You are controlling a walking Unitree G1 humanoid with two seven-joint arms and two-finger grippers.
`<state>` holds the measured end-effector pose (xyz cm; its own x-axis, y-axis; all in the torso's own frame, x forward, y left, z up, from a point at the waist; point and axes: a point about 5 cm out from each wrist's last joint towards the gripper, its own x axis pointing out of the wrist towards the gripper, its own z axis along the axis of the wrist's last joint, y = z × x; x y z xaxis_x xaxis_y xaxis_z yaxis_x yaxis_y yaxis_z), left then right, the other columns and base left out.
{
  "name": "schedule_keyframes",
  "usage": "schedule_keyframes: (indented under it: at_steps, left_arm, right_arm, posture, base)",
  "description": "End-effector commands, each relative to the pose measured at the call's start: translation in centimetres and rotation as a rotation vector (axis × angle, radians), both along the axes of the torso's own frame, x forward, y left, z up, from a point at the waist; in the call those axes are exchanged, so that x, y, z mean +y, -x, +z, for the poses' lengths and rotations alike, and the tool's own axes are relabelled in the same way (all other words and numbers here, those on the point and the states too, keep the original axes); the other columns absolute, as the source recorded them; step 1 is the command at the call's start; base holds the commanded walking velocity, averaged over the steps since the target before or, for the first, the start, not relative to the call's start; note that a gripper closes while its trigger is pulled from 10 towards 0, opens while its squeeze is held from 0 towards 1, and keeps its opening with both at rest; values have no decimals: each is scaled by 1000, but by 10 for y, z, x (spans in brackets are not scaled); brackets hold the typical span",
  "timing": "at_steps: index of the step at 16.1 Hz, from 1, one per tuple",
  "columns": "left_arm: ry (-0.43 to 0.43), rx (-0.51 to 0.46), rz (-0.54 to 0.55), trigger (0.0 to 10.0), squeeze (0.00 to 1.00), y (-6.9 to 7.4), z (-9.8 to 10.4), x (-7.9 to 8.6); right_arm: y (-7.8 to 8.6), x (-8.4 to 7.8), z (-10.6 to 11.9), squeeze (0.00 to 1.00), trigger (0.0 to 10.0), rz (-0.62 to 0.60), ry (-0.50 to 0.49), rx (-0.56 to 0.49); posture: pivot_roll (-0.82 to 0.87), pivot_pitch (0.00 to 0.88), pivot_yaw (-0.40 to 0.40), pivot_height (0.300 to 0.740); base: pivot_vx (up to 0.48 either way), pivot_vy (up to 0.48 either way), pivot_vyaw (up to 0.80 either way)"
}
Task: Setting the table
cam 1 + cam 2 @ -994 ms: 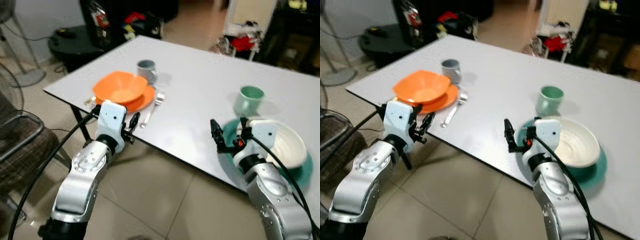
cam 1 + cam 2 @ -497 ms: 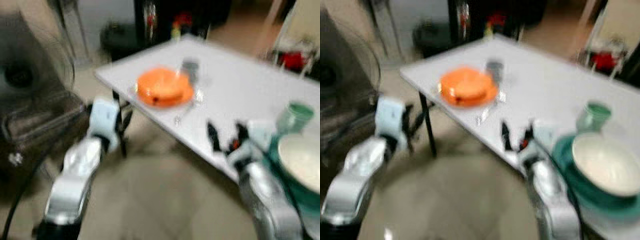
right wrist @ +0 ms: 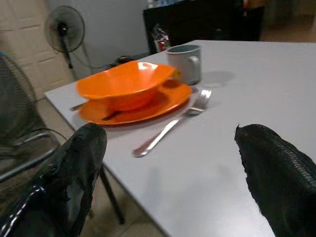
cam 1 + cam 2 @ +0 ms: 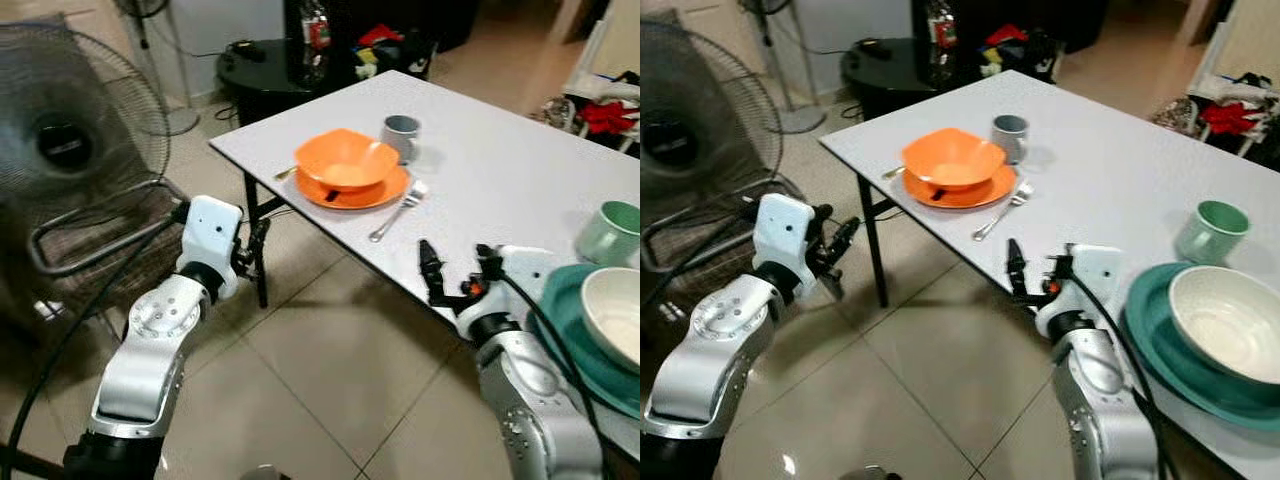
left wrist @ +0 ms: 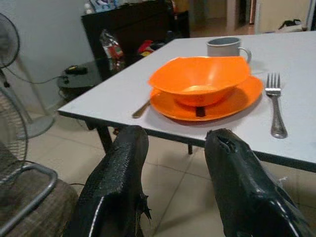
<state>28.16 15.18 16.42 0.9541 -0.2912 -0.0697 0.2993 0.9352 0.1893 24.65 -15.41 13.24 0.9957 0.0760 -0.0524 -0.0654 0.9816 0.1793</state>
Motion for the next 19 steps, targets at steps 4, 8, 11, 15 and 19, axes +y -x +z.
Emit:
schedule_keyframes:
  at_steps: [4,8,11,15,19]
  left_arm:
    - [2,4,-14,10000,0,-2,2,-2]
    - [6,5,-15,10000,0,-2,2,-2]
    - [4,8,-16,10000,0,-1,1,-2]
    - [0,9,-17,10000,0,-1,1,-2]
    - [-4,9,-17,10000,0,-1,2,-1]
  right_arm:
    - [-2,-4,0,0,10000,-24,8,3]
    - [-4,-5,-1,0,10000,-42,22,17]
    - [-3,-6,-2,0,10000,-54,14,30]
    - [-5,-7,-1,0,10000,-58,28,23]
    - [-6,-4,0,0,10000,-34,27,22]
  posture:
    - [41,0,18,740]
    - [42,0,15,740]
    - [41,0,16,740]
    - [43,0,14,740]
    - [49,0,11,740]
  base:
    - [0,244,0]
    - [0,286,0]
    - [0,329,0]
    - [0,330,0]
    - [0,330,0]
